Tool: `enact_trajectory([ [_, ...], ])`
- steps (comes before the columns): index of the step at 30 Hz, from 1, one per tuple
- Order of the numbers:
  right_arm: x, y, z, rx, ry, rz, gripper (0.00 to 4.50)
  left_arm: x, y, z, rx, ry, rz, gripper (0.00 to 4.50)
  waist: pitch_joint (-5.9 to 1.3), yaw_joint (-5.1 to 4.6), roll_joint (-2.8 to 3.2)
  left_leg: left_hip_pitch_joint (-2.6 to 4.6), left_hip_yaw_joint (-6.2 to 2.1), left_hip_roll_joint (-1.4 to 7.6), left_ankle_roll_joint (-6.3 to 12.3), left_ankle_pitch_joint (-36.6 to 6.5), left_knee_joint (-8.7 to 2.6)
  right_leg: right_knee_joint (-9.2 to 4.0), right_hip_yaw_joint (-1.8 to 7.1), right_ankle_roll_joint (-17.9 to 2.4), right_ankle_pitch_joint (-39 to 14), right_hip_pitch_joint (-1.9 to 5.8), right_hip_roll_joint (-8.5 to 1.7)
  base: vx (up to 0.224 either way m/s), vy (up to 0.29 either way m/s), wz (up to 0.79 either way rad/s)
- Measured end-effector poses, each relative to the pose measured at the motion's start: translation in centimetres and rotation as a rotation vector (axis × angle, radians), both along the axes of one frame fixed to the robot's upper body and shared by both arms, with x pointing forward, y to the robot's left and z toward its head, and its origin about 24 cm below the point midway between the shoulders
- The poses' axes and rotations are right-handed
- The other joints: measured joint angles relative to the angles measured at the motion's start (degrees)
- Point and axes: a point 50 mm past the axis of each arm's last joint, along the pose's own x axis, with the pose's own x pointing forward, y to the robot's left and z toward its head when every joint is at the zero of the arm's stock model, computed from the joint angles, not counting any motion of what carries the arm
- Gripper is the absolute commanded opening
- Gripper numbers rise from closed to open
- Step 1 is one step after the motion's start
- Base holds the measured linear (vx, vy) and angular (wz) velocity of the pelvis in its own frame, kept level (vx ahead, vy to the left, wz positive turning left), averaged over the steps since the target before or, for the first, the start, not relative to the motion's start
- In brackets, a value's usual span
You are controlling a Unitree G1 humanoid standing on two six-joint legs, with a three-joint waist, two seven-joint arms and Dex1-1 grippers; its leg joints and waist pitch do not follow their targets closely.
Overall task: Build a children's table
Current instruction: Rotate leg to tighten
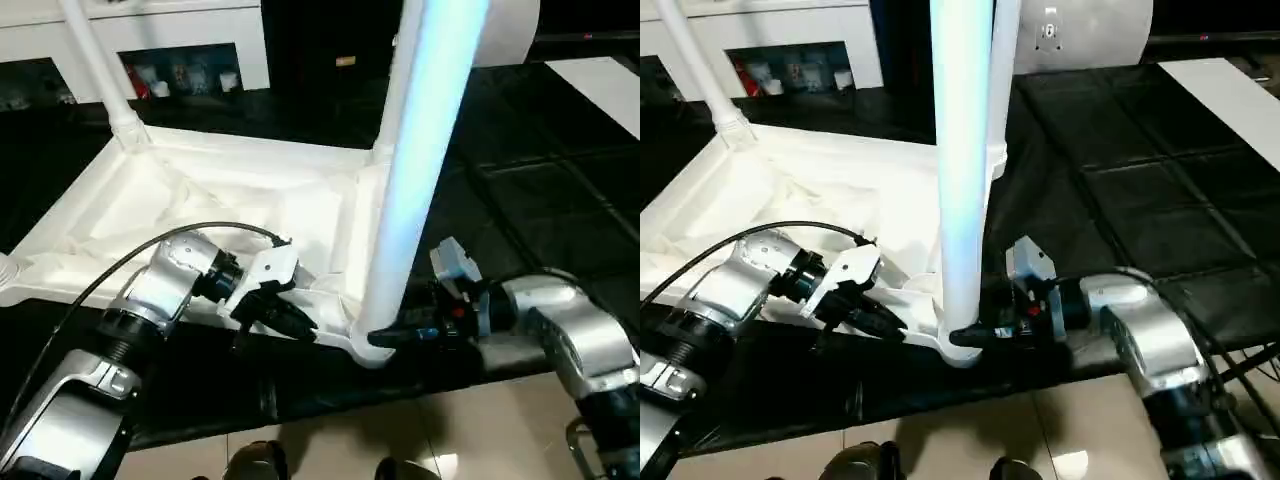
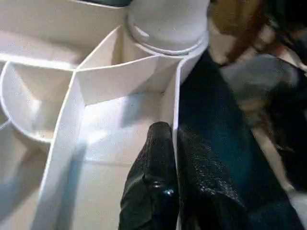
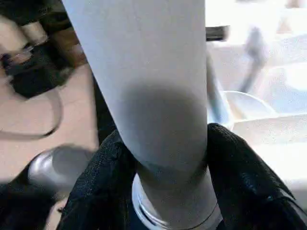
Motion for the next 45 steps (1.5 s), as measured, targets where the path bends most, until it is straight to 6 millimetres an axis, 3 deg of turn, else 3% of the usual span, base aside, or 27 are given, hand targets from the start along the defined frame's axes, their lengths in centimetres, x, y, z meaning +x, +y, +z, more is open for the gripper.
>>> enact_trajectory([
  [3,0.8,0.6,-0.4,0.009,-0.018,-0.178,1.93,0.7,0.0,-0.1,0.007,-0.033,0.127,0.0,0.01,-1.04,-0.02,0.3,0.03,0.0,-0.04,0.0,-0.03,-0.06,0.04,0.3,-0.2,0.18,0.0,0.0,0.0,0.0],
  [8,2.2,0.6,-0.5,0.017,-0.051,-0.477,1.93,1.6,-1.9,-0.5,-0.045,-0.062,0.302,0.0,-0.01,-2.8,-0.13,0.33,0.07,-0.05,-0.06,0.0,-0.04,-0.35,0.14,0.4,-0.2,0.17,-0.01,0.0,0.0,0.0],
  [18,6.9,4.4,-0.1,0.019,-0.07,-1.044,1.93,3.9,-5.8,-0.5,-0.105,-0.126,0.676,0.0,-0.01,-4.01,-0.08,0.27,0.11,-0.12,-0.08,0.0,-0.39,-0.71,0.14,0.3,-0.2,0.04,0.0,0.0,0.0,0.0],
  [20,7.2,4.6,0.1,0.013,-0.081,-1.073,1.93,3.9,-6.1,-0.4,-0.11,-0.133,0.692,0.0,-0.02,-4.02,-0.07,0.26,0.17,-0.15,-0.08,0.0,-0.53,-0.92,0.16,0.3,0.0,0.11,0.01,0.0,0.0,0.0],
  [21,7.3,4.7,0.1,0.015,-0.086,-1.078,2.48,3.9,-6.2,-0.3,-0.11,-0.134,0.694,0.0,-0.04,-4.04,-0.06,0.26,0.2,-0.15,-0.08,0.0,-0.53,-1.0,0.17,0.3,0.3,0.12,0.01,0.0,0.0,0.0],
  [30,7.0,5.0,0.2,0.044,-0.141,-1.08,3.26,3.9,-6.2,0.1,-0.104,-0.167,0.656,0.0,-0.05,-3.77,-0.03,0.15,0.27,-0.09,-0.07,0.0,-0.99,-1.14,0.04,0.2,0.4,-0.02,0.04,0.0,0.0,0.0],
  [34,4.8,3.1,-0.9,0.035,-0.17,-1.004,3.61,3.8,-5.9,0.2,-0.103,-0.22,0.582,0.0,-0.03,-2.97,-0.05,0.04,0.29,-0.09,-0.01,0.0,-0.99,-1.22,0.05,0.3,0.3,-0.02,0.03,0.0,0.0,0.0],
  [37,3.2,2.0,-1.8,0.025,-0.147,-0.985,3.96,3.9,-5.6,0.2,-0.11,-0.249,0.567,0.0,-0.02,-2.98,-0.05,-0.01,0.3,-0.07,0.06,0.0,-0.99,-1.13,0.05,0.3,0.3,-0.15,0.04,0.0,0.0,0.0],
  [42,1.4,0.5,-1.1,0.051,-0.189,-0.992,4.28,4.1,-5.3,0.0,-0.109,-0.276,0.59,0.0,-0.03,-3.05,-0.03,0.05,0.32,-0.04,-0.02,0.0,-0.94,-1.08,0.05,0.3,0.4,-0.14,0.04,0.0,0.0,0.0],
  [44,0.6,0.2,-0.9,0.075,-0.194,-0.982,4.47,4.0,-4.9,0.0,-0.149,-0.261,0.61,0.55,-0.03,-3.25,-0.04,0.05,0.32,-0.04,-0.03,0.0,-0.93,-1.08,0.06,0.3,0.4,-0.16,0.05,0.0,0.0,0.0],
  [45,0.4,0.2,-0.7,0.086,-0.196,-0.97,4.47,3.8,-4.8,0.3,-0.194,-0.253,0.621,0.55,-0.01,-3.3,-0.08,0.03,0.32,-0.02,-0.03,0.0,-0.92,-1.08,0.06,0.3,0.4,-0.16,0.06,0.0,0.0,0.0],
])
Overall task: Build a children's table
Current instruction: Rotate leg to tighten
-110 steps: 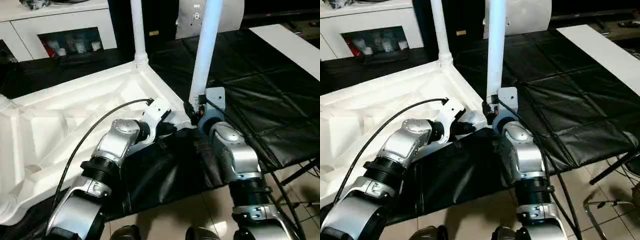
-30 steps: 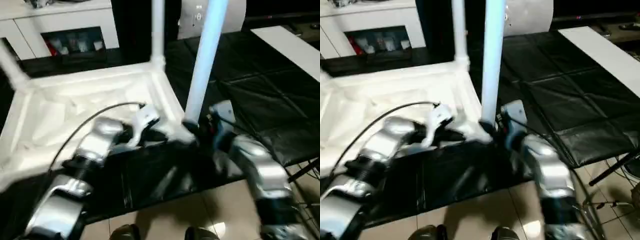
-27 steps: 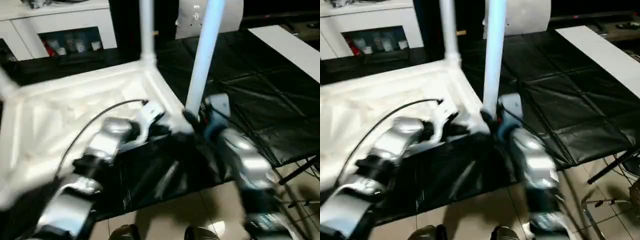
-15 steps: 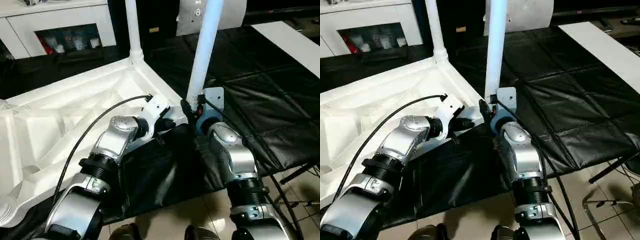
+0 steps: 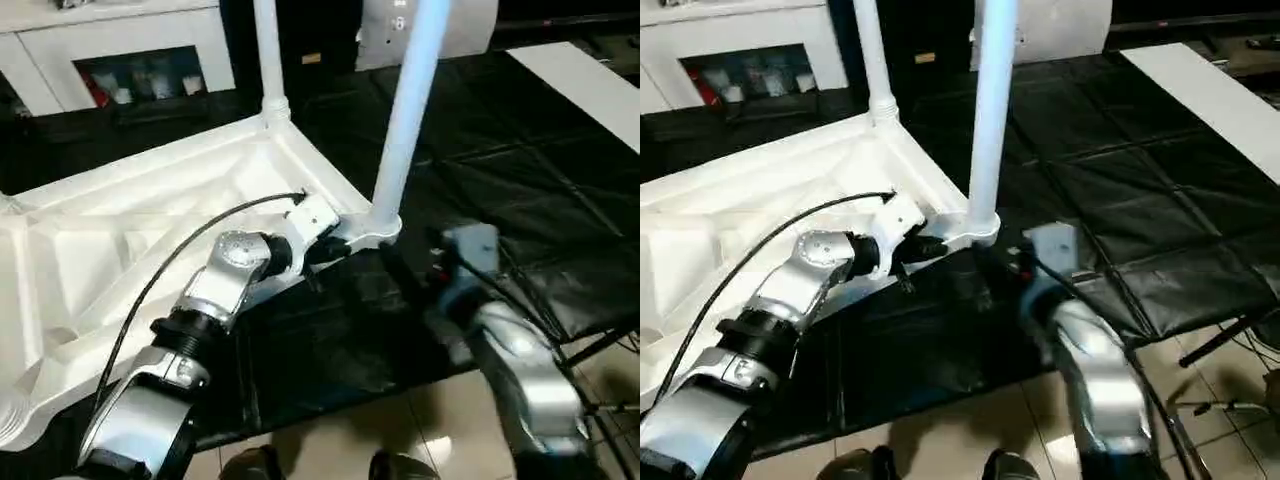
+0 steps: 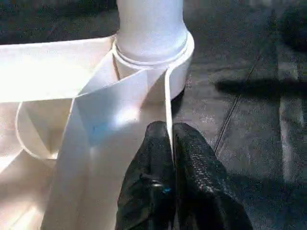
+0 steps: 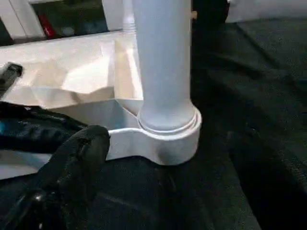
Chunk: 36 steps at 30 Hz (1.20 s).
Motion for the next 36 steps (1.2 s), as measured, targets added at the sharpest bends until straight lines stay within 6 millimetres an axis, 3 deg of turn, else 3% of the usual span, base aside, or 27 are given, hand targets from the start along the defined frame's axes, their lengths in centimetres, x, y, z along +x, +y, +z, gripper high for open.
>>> enact_trajectory([
  [6,-0.1,1.5,2.2,0.074,-0.085,0.093,4.5,-1.3,0.4,2.2,-0.143,-0.033,-0.017,0.98,-0.03,0.31,0.01,-0.02,0.02,0.0,0.02,0.0,0.05,-0.01,0.0,0.0,0.0,0.0,0.0,0.0,0.0,0.0],
  [9,0.4,2.3,3.0,0.094,-0.088,0.149,4.5,-2.8,2.3,1.5,-0.127,0.025,0.049,1.13,-0.03,-0.09,0.01,-0.01,0.03,0.02,0.03,0.0,0.15,0.06,0.02,0.0,0.0,0.0,0.01,0.0,0.0,0.0],
  [13,1.0,2.8,3.5,0.098,-0.08,0.2,4.5,-4.7,5.7,0.9,-0.082,0.119,0.181,1.48,-0.03,0.36,0.03,-0.02,0.02,0.11,-0.02,0.0,0.24,0.14,-0.03,0.0,0.0,0.03,0.06,0.0,0.0,0.0],
  [16,1.9,4.3,3.4,0.078,-0.007,0.304,4.5,-8.4,8.0,0.8,-0.042,0.214,0.186,1.79,-0.05,-0.19,0.03,0.07,0.04,0.1,-0.03,0.0,0.33,0.18,0.04,-0.1,0.0,0.08,0.07,0.0,0.0,0.0],
  [19,2.9,5.1,3.1,0.052,0.048,0.35,4.5,-10.9,8.5,0.8,-0.027,0.305,0.148,1.79,-0.05,0.51,0.03,0.08,0.02,0.1,-0.06,0.0,0.46,0.33,0.04,-0.1,0.0,0.13,0.06,0.0,0.0,0.0],
  [23,5.0,7.1,2.4,0.012,0.127,0.376,4.5,-13.3,8.5,1.1,0.044,0.374,0.112,1.79,-0.04,0.42,-0.04,0.23,-0.01,0.08,-0.12,0.0,0.54,0.49,0.1,0.0,0.0,0.16,0.04,0.0,0.0,0.0],
  [28,7.9,8.5,2.5,-0.012,0.167,0.275,4.5,-13.9,8.4,0.1,0.113,0.422,0.22,1.79,-0.03,0.31,-0.01,0.23,-0.04,0.07,-0.24,0.1,0.71,0.93,0.19,0.1,-0.1,0.09,0.05,0.0,0.0,0.0],
  [31,9.8,8.2,3.1,-0.006,0.16,0.146,4.5,-13.9,8.6,-0.3,0.166,0.43,0.283,1.79,-0.04,0.37,-0.03,0.24,-0.09,0.08,-0.33,0.2,0.71,1.01,0.15,0.1,-0.1,0.08,0.06,0.0,0.0,0.0],
  [36,11.0,7.1,2.5,-0.033,0.16,-0.015,4.5,-13.7,8.5,-0.6,0.185,0.419,0.338,1.79,-0.05,0.9,-0.05,0.09,-0.1,0.07,-0.33,0.2,0.78,0.98,0.14,0.0,0.0,0.11,0.04,0.0,0.0,0.0],
])
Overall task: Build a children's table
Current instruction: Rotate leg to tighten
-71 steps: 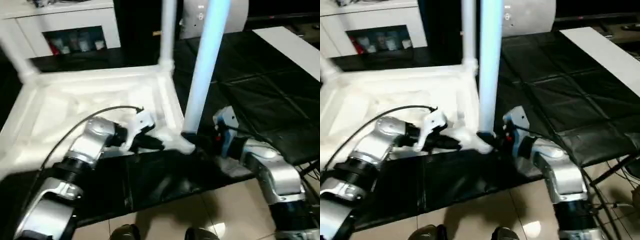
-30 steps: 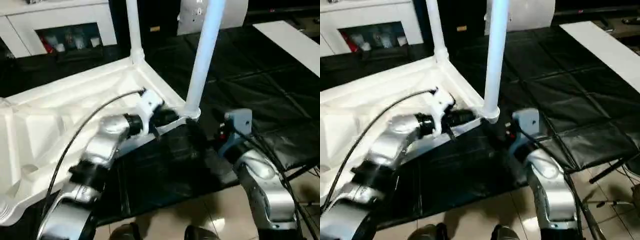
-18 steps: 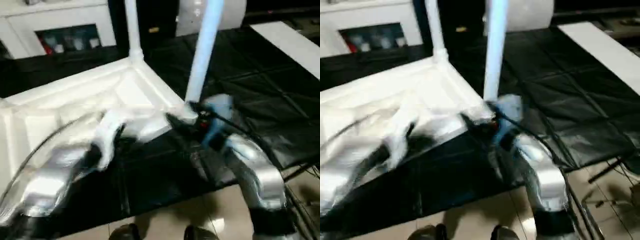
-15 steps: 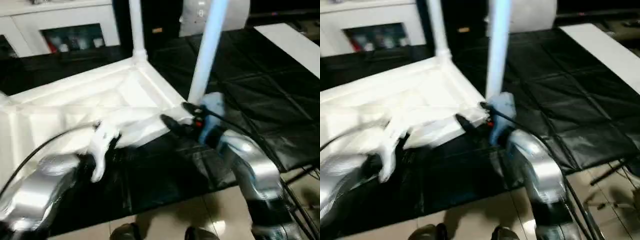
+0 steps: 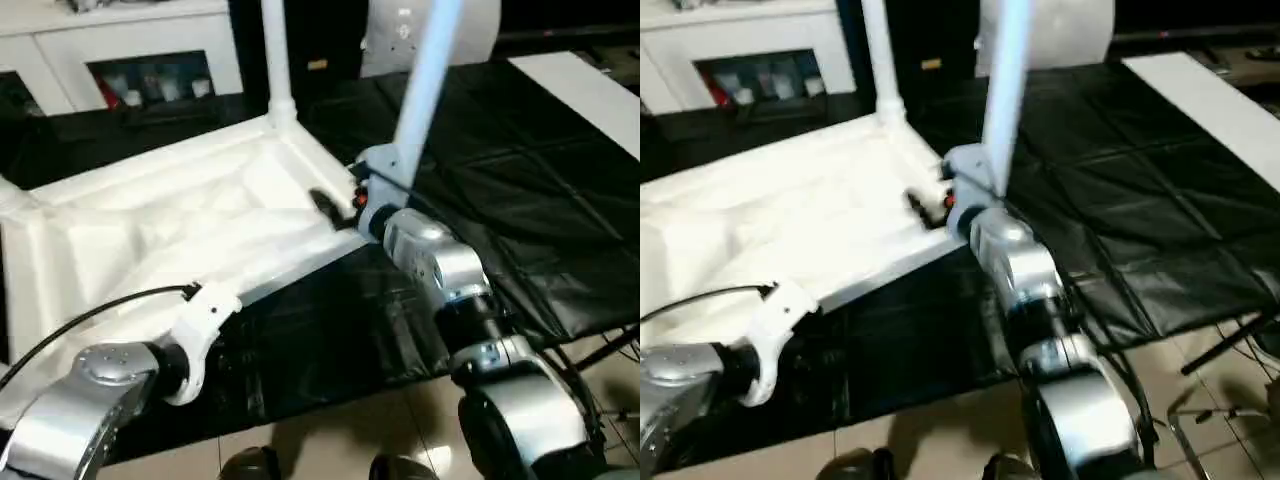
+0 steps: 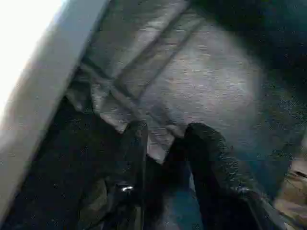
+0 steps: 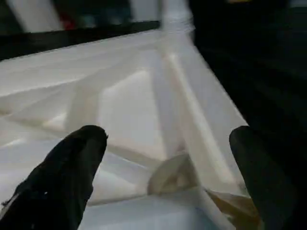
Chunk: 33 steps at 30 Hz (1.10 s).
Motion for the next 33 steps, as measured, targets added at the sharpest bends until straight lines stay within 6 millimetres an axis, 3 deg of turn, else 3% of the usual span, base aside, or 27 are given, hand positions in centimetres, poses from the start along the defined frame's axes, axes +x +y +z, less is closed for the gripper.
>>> enact_trajectory([
  [8,1.4,-3.9,0.0,-0.067,-0.037,-0.184,4.5,1.6,-0.5,-0.1,0.029,-0.069,0.056,1.79,0.01,1.23,0.02,-0.14,-0.01,0.02,0.03,0.0,0.23,0.08,-0.07,0.0,0.0,-0.01,-0.04,0.0,0.0,0.0],
  [11,1.7,-6.4,0.1,-0.112,-0.062,-0.244,4.5,2.5,-1.1,0.1,0.015,-0.115,0.081,1.79,0.04,1.5,0.07,-0.26,-0.01,0.02,0.03,0.0,0.35,0.13,-0.08,0.0,0.0,0.02,-0.07,0.0,0.0,0.0],
  [24,1.4,-16.6,1.4,-0.208,-0.119,-0.514,4.5,4.7,-2.3,0.8,-0.006,-0.309,0.178,1.79,0.04,1.07,0.19,-0.99,-0.12,0.05,0.55,-0.3,1.27,0.3,-0.13,0.0,0.0,-0.25,-0.12,0.0,0.0,0.0],
  [28,1.3,-16.8,2.1,-0.203,-0.173,-0.494,4.5,4.7,-2.9,1.0,-0.046,-0.357,0.17,1.79,0.01,0.07,0.23,-0.95,-0.08,0.12,0.59,-0.3,1.29,0.31,-0.17,0.0,0.0,-0.3,-0.09,0.0,0.0,0.0],
  [33,0.2,-14.9,0.2,-0.173,-0.18,-0.347,4.5,3.0,-3.4,0.2,-0.11,-0.35,0.168,1.79,0.03,-0.9,0.28,-0.98,-0.08,0.25,0.58,-0.3,1.25,0.31,-0.22,0.0,0.0,-0.37,-0.02,0.0,0.0,0.0],
])
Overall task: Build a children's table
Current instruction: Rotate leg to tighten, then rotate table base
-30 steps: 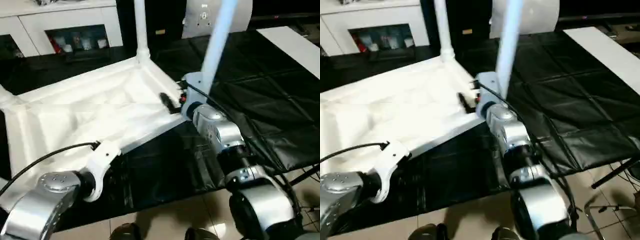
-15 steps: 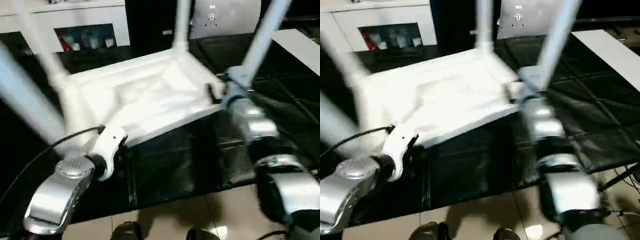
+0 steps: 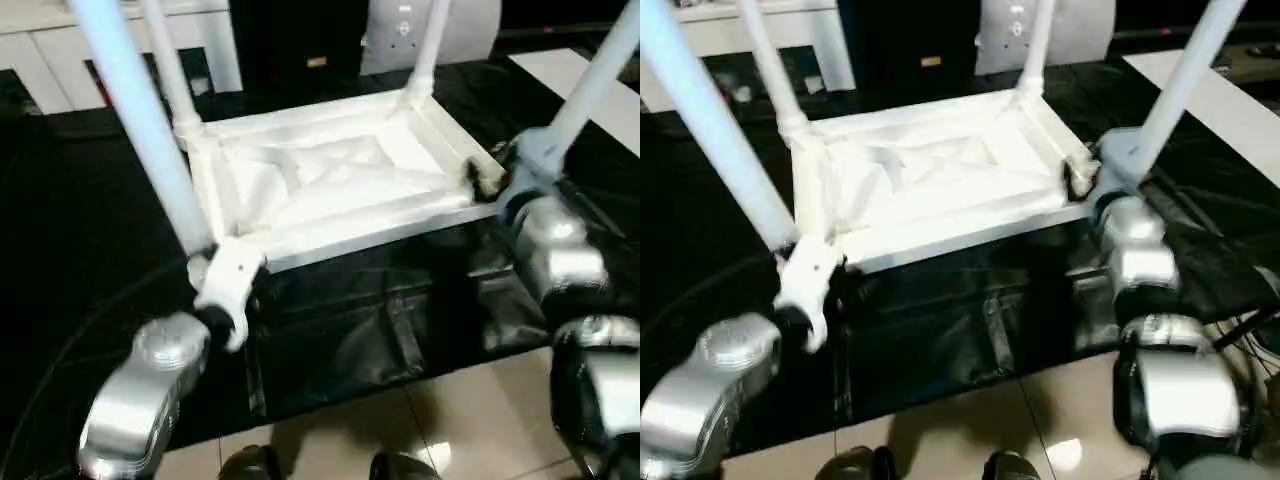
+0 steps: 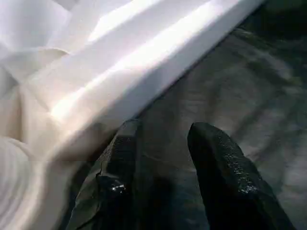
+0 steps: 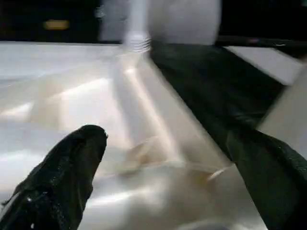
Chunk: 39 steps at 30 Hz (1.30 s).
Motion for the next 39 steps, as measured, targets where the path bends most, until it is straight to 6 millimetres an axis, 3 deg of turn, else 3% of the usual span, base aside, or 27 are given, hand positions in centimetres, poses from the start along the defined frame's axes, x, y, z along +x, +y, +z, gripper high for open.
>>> enact_trajectory([
  [4,-1.1,1.9,-0.6,0.054,-0.002,0.144,4.5,-1.5,-0.1,-0.3,-0.06,-0.002,0.008,1.97,0.08,0.14,0.15,0.02,0.03,0.0,0.0,0.0,-0.02,-0.02,0.04,0.0,0.0,0.0,0.0,0.0,0.0,0.0],
  [7,-3.3,4.1,0.0,0.096,-0.038,0.335,4.5,-3.4,0.5,-0.5,-0.103,-0.015,0.082,1.97,0.05,0.15,0.21,0.15,0.02,0.02,0.02,0.0,-0.17,-0.27,0.03,0.1,-0.1,0.2,0.04,0.0,0.0,0.0],
  [11,-6.5,7.0,-1.2,0.178,0.001,0.488,4.5,-5.1,1.7,-1.3,-0.08,-0.033,0.201,1.97,0.08,0.18,0.15,0.12,0.02,0.01,0.02,0.0,-0.32,-0.4,0.05,0.5,-0.3,0.15,0.06,0.0,0.0,0.0],
  [16,-9.8,9.8,-1.8,0.251,0.05,0.685,4.5,-4.5,2.8,-0.6,-0.064,-0.111,0.347,1.97,0.11,0.3,0.13,0.16,0.01,-0.05,0.0,0.0,-0.34,-0.49,0.17,0.8,-0.4,0.21,0.07,0.0,0.0,0.0],
  [21,-12.3,10.8,-2.4,0.266,0.118,0.81,4.5,-4.7,4.0,-0.7,-0.012,-0.131,0.471,1.97,0.13,0.01,0.08,0.14,-0.01,-0.07,0.01,0.0,-0.4,-0.8,0.18,1.0,-0.4,0.27,0.07,0.0,0.0,0.0],
  [23,-12.6,10.9,-2.3,0.268,0.129,0.821,4.5,-4.4,4.1,-0.4,-0.019,-0.158,0.479,1.97,0.14,-0.01,0.07,0.14,-0.01,-0.07,0.01,0.0,-0.49,-0.95,0.18,1.0,-0.4,0.28,0.09,0.0,0.0,0.0],
  [27,-12.5,11.0,-2.4,0.243,0.145,0.779,4.5,-1.7,4.1,0.4,-0.063,-0.231,0.425,1.97,0.09,0.33,-0.14,0.13,-0.06,-0.12,0.01,0.0,-0.57,-1.02,0.21,1.0,-0.4,0.32,0.12,0.0,0.0,0.0],
  [31,-11.8,10.3,-3.4,0.166,0.187,0.661,4.5,-0.1,4.2,0.4,-0.088,-0.247,0.403,1.97,0.06,0.48,-0.2,0.1,-0.06,-0.2,0.01,0.0,-0.54,-1.28,0.28,1.3,-0.2,0.46,0.09,0.0,0.0,0.0],
  [33,-11.1,9.9,-3.9,0.128,0.217,0.586,4.5,1.0,4.2,0.4,-0.106,-0.248,0.38,1.97,0.06,0.59,-0.2,0.1,-0.06,-0.26,0.01,0.0,-0.54,-1.27,0.33,1.4,-0.1,0.49,0.07,0.0,0.0,0.0],
  [39,-8.2,8.7,-4.9,0.058,0.289,0.386,4.5,3.7,3.7,0.7,-0.197,-0.237,0.244,2.51,0.05,0.79,-0.29,0.03,-0.03,-0.33,0.01,0.0,-0.47,-1.24,0.36,1.2,0.3,0.48,-0.01,0.0,0.0,0.0],
])
